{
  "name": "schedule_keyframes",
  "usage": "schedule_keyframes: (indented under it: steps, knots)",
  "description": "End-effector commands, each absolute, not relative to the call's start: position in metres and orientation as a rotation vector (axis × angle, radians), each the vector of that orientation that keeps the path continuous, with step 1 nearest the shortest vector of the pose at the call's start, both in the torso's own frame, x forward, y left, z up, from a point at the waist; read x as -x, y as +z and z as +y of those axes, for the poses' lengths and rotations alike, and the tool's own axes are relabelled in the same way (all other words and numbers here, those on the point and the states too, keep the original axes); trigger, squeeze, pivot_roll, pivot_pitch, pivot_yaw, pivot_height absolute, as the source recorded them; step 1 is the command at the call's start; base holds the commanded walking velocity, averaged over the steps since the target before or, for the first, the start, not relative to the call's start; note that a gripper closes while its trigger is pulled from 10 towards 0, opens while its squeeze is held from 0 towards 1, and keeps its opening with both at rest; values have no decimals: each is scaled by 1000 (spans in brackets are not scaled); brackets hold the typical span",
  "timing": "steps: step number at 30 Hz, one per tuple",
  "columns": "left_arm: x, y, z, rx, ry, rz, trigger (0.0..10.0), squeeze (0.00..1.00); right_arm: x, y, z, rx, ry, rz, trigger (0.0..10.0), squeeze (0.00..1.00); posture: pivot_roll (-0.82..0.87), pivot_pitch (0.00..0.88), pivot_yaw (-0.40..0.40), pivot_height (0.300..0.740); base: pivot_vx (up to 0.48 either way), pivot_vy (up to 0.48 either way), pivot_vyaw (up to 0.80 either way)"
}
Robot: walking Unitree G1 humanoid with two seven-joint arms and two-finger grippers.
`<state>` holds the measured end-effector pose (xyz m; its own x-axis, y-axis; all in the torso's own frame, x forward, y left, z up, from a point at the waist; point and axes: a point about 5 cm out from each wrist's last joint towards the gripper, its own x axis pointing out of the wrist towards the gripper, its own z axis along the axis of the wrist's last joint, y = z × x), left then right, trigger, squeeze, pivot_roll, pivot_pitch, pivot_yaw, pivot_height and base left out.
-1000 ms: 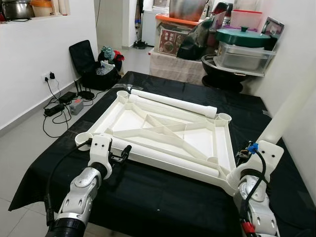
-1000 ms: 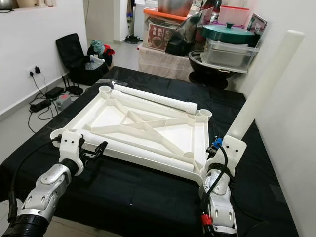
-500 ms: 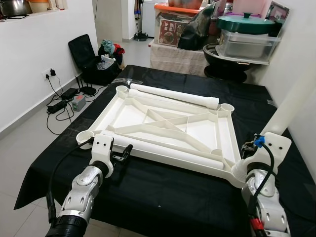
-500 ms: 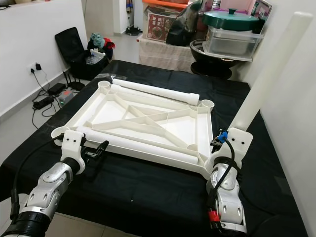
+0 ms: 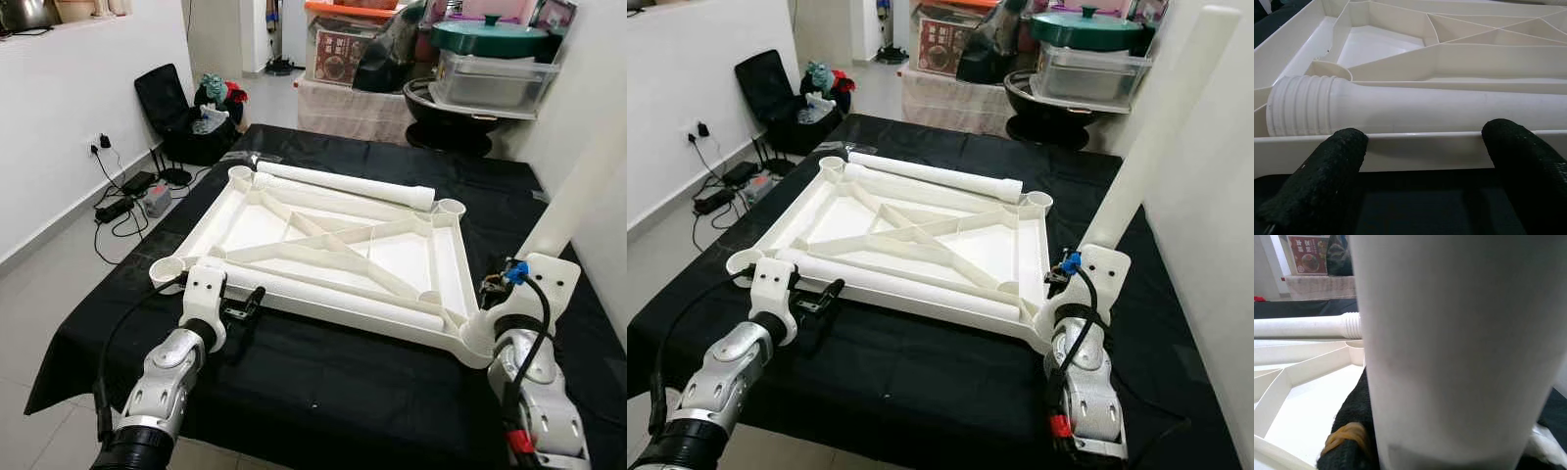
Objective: Building children table
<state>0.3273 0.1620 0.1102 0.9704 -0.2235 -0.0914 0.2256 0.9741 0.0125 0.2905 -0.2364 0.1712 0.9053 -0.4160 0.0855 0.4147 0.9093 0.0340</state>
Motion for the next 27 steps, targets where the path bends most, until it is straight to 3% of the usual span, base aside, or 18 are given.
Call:
schedule_keyframes:
  steps: [1,27]
  knots:
    - [-328,108,160,-29,-235,95,10000,0,-288,184,-245,4,-452,-133,10000,0,-2,0,-62,740,0,0,0]
    - [-329,105,155,-27,-253,103,10000,0,-290,221,-242,-3,-415,-255,10000,0,-10,0,-56,740,0,0,0]
